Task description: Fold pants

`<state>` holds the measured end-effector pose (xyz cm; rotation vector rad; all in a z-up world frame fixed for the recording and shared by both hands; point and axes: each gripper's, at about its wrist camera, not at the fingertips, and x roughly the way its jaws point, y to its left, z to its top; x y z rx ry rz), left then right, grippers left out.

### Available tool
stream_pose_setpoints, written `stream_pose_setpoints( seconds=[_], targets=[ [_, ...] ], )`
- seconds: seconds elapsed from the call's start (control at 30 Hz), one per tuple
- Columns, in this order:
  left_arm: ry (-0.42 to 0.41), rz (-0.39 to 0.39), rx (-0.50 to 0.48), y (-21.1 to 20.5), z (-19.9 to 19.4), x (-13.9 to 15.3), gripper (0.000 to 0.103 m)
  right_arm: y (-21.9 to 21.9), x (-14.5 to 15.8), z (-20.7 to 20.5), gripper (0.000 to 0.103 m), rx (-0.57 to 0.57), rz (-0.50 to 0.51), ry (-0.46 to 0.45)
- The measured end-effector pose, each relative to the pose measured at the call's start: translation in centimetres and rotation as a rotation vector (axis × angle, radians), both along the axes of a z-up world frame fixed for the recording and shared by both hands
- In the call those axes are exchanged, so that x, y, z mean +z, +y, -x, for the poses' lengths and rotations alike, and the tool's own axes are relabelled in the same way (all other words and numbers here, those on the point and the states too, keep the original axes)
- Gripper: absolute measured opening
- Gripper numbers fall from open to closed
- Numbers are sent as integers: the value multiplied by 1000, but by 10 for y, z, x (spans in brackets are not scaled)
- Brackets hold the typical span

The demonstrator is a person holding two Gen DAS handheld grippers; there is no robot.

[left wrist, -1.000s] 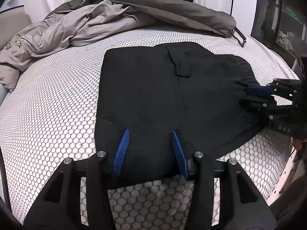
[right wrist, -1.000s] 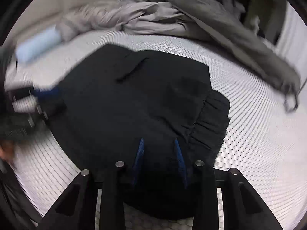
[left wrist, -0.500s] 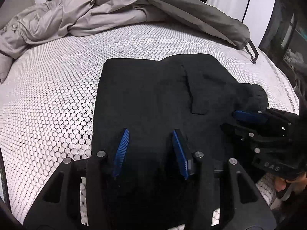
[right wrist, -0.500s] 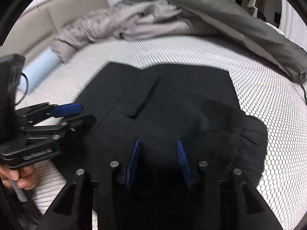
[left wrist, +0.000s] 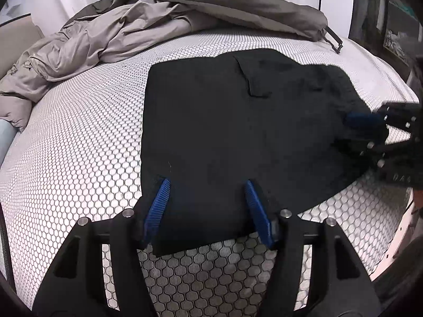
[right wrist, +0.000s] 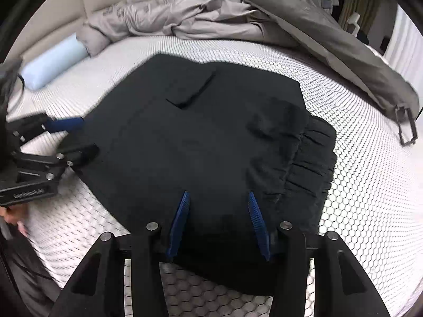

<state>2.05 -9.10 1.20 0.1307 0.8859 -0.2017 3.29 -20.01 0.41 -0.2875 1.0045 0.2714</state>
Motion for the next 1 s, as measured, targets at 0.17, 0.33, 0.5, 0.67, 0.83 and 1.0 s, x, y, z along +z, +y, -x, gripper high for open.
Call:
stream_pose_setpoints(
  seconds=[0.17, 0.33, 0.5, 0.67, 0.83, 1.0],
  targets=[
    [0, 34, 43, 6, 12, 5, 59, -12, 19, 20, 46, -40, 5, -53],
    [-27, 76, 88, 11, 39, 28, 70, -31, 42, 47, 72, -71, -117, -72],
    [-190, 120, 117, 18, 88, 65, 102, -38, 72, 65, 102, -57, -244, -158],
    [-267, 175, 149, 24, 118, 79, 102, -42, 89, 101, 103, -67, -349, -237],
    [-297, 155, 155, 24, 126, 87, 102, -38, 91, 116, 103, -53, -332, -304],
    [-306, 174, 164, 28, 124, 89, 102, -42, 89, 120, 103, -57, -336, -320]
  ],
)
